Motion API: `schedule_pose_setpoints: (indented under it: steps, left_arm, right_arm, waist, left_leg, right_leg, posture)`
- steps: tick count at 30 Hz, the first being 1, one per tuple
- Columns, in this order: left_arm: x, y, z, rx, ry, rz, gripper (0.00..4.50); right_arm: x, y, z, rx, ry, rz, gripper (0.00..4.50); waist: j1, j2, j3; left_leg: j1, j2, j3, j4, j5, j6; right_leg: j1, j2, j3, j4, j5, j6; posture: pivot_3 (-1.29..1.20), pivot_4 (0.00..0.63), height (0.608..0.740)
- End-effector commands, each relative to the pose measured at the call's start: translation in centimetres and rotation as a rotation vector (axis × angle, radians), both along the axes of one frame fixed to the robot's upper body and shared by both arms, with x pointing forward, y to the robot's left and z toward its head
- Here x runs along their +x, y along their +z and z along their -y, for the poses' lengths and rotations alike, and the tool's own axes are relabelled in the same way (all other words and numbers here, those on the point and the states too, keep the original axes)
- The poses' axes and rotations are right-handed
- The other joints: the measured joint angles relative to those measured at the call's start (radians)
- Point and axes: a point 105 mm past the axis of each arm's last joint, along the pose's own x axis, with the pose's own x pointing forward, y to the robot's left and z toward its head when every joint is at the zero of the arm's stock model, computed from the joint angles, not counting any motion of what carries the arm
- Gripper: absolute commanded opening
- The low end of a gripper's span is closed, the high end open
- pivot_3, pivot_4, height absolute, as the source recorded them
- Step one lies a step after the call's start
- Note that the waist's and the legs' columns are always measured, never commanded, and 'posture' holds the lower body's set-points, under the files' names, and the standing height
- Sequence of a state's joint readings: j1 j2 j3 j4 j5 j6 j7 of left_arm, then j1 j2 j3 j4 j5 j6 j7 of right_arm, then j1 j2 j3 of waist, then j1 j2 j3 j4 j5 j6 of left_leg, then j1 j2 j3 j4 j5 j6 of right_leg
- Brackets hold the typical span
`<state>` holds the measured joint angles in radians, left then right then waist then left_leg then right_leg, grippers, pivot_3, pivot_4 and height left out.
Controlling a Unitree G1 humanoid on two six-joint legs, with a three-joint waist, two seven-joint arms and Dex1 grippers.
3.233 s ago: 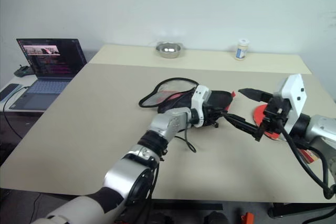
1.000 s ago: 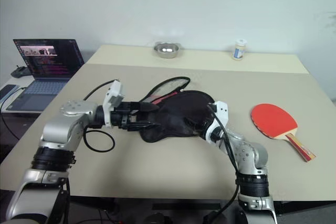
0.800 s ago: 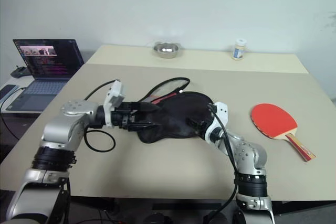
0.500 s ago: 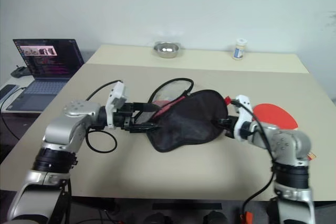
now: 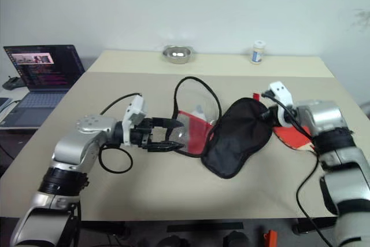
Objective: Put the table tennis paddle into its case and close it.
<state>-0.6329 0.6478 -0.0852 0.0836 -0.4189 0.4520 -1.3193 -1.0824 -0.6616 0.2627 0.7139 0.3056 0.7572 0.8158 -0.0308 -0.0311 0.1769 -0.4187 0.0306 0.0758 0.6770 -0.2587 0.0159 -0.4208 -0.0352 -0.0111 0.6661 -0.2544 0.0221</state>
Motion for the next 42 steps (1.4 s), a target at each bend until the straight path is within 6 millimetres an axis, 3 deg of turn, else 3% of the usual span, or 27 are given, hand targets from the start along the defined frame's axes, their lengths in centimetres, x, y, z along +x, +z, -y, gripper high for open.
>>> schedule_pose_setpoints:
  steps: [1,7,11,16,19,26,30,36,42]
  left_arm:
    - [-0.3,0.8,0.4,-0.005,-0.024,0.039,4.0]
    - [-0.3,0.6,0.8,-0.005,-0.037,0.039,4.0]
    - [-0.2,0.5,1.0,-0.009,-0.048,0.034,4.0]
    - [-0.2,0.4,1.3,-0.021,-0.068,0.034,4.0]
    - [-0.4,0.6,1.4,-0.041,-0.089,0.025,4.0]
    - [-0.9,2.3,1.3,-0.118,-0.108,0.07,4.0]
    - [-1.3,3.6,1.3,-0.126,-0.119,0.093,4.0]
    - [-1.3,4.0,1.4,-0.13,-0.115,0.104,4.0]
    - [-1.2,4.3,1.2,-0.131,-0.107,0.11,4.0]
  right_arm:
    - [1.7,1.4,-0.1,-0.052,-0.001,0.102,0.61]
    - [2.8,2.0,-0.3,-0.114,-0.01,0.196,2.67]
    - [3.8,4.1,2.3,-0.186,-0.146,0.377,4.03]
    - [3.4,6.8,4.4,-0.128,-0.236,0.474,4.03]
    - [1.7,6.5,4.6,-0.075,-0.212,0.419,4.03]
    - [-6.9,1.3,2.2,0.016,-0.155,0.218,4.03]
    - [-9.9,-0.9,0.9,0.111,-0.248,0.142,4.03]
    - [-11.1,-3.0,0.1,0.176,-0.335,0.072,4.03]
    - [-9.9,-5.1,-0.5,0.194,-0.39,0.046,4.03]
  waist:
    - [0.0,0.0,0.0]
    - [0.003,0.0,0.0]
    - [0.003,0.0,0.0]
    - [0.002,0.001,0.001]
    - [0.002,0.001,0.001]
    - [0.012,0.001,0.0]
    - [0.005,0.001,0.0]
    - [0.004,0.001,0.0]
    - [0.003,0.001,0.0]
  left_leg:
    - [0.0,0.0,0.0,0.0,0.0,0.0]
    - [-0.002,-0.001,0.0,-0.001,0.0,0.0]
    - [-0.002,-0.001,0.0,0.0,0.0,0.0]
    - [-0.001,-0.001,0.0,0.0,0.0,-0.001]
    - [-0.001,0.0,0.0,0.0,0.0,-0.001]
    - [-0.003,0.0,-0.003,0.0,0.0,-0.001]
    - [0.0,-0.001,-0.002,0.002,0.0,0.0]
    - [0.005,-0.001,-0.003,0.002,0.007,-0.003]
    - [0.004,-0.001,-0.003,0.001,0.007,-0.003]
  right_leg:
    - [0.0,0.0,0.0,0.0,0.0,0.0]
    - [-0.001,-0.004,-0.001,-0.001,0.0,0.0]
    - [-0.001,-0.005,-0.001,0.0,0.0,0.0]
    - [-0.001,-0.004,-0.001,0.001,0.0,0.0]
    - [-0.001,-0.004,0.0,0.001,0.0,0.0]
    - [-0.001,-0.005,-0.002,0.001,0.0,0.0]
    - [-0.001,-0.005,0.0,0.008,0.0,0.0]
    - [0.0,-0.003,-0.001,0.013,-0.002,0.002]
    - [0.0,0.0,-0.001,0.013,-0.002,0.002]
  posture:
    - [0.0,0.15,0.74]
    - [0.0,0.15,0.74]
    - [0.0,0.15,0.74]
    - [0.0,0.15,0.74]
    - [0.0,0.15,0.74]
    - [0.0,0.15,0.74]
    - [0.0,0.15,0.74]
    - [0.0,0.15,0.74]
    - [0.0,0.15,0.74]
